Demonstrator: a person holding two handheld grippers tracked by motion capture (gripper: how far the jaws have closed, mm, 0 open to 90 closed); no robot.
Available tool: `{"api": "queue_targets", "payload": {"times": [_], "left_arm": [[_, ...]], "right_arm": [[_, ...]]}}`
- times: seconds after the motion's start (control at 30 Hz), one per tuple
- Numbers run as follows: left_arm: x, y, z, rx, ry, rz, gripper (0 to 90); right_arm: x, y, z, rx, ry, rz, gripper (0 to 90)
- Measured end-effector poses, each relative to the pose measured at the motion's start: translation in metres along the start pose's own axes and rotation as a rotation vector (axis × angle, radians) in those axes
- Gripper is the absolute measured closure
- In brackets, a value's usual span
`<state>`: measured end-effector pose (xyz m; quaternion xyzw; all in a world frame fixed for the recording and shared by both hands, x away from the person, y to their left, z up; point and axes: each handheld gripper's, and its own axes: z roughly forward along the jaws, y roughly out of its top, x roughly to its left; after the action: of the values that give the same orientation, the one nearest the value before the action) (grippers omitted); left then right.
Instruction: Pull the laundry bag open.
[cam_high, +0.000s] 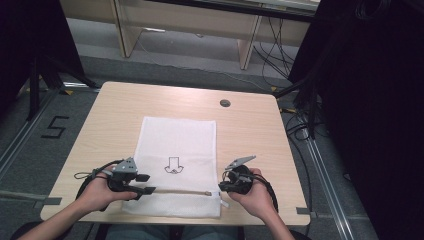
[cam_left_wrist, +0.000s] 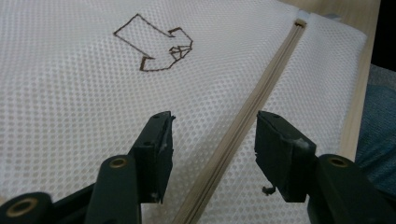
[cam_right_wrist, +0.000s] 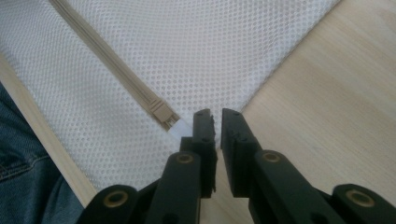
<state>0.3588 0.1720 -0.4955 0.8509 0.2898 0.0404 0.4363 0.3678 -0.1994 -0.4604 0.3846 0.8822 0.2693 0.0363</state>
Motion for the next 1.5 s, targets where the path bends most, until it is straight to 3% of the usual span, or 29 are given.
{"api": "queue_targets", "payload": {"times": [0.07,0.27,0.43,0.57,0.6,0.63,0.7,0.8,0.83,1.03,1.2,1.27,1.4,1.47,1.5], "left_arm": [[-0.002,0.003,-0.001,-0.004,-0.008,0.015,48.2],[-0.007,0.022,0.005,-0.020,-0.038,0.061,52.3],[-0.017,0.041,0.020,-0.007,-0.051,0.121,53.3],[-0.024,0.047,0.034,0.007,-0.082,0.138,53.7],[-0.025,0.049,0.038,0.015,-0.089,0.161,53.9],[-0.026,0.050,0.039,0.020,-0.086,0.161,54.3],[-0.029,0.054,0.046,0.027,-0.107,0.170,55.1],[-0.033,0.058,0.054,0.032,-0.125,0.174,55.2],[-0.036,0.059,0.058,0.033,-0.135,0.168,55.2],[-0.047,0.071,0.079,0.060,-0.164,0.227,55.9],[-0.056,0.076,0.096,0.068,-0.180,0.236,58.5],[-0.060,0.076,0.102,0.074,-0.193,0.235,58.9],[-0.065,0.078,0.111,0.092,-0.203,0.276,60.1],[-0.067,0.080,0.114,0.089,-0.203,0.281,61.1],[-0.068,0.080,0.115,0.084,-0.203,0.265,62.1]], "right_arm": [[0.001,0.000,0.001,0.016,-0.005,-0.020,89.5],[0.010,0.001,0.005,0.059,0.007,-0.016,90.0],[0.008,0.002,0.007,0.042,0.027,0.006,90.0],[0.009,-0.001,0.011,0.074,0.011,-0.006,90.0],[0.010,-0.001,0.011,0.085,0.006,0.001,90.0],[0.012,-0.002,0.010,0.097,0.004,0.025,90.0],[0.012,-0.002,0.011,0.084,0.009,0.002,90.0],[0.014,-0.002,0.011,0.090,0.009,0.026,90.0],[0.012,-0.002,0.013,0.071,0.020,0.002,89.8],[0.011,-0.005,0.019,0.094,0.021,0.010,89.6],[0.012,-0.007,0.024,0.113,0.050,0.014,89.4],[0.014,-0.008,0.025,0.119,0.047,0.012,90.0],[0.015,-0.007,0.026,0.123,0.042,0.007,90.0],[0.014,-0.006,0.023,0.118,0.032,0.001,89.6],[0.014,-0.005,0.021,0.109,0.017,0.005,90.0]]}}
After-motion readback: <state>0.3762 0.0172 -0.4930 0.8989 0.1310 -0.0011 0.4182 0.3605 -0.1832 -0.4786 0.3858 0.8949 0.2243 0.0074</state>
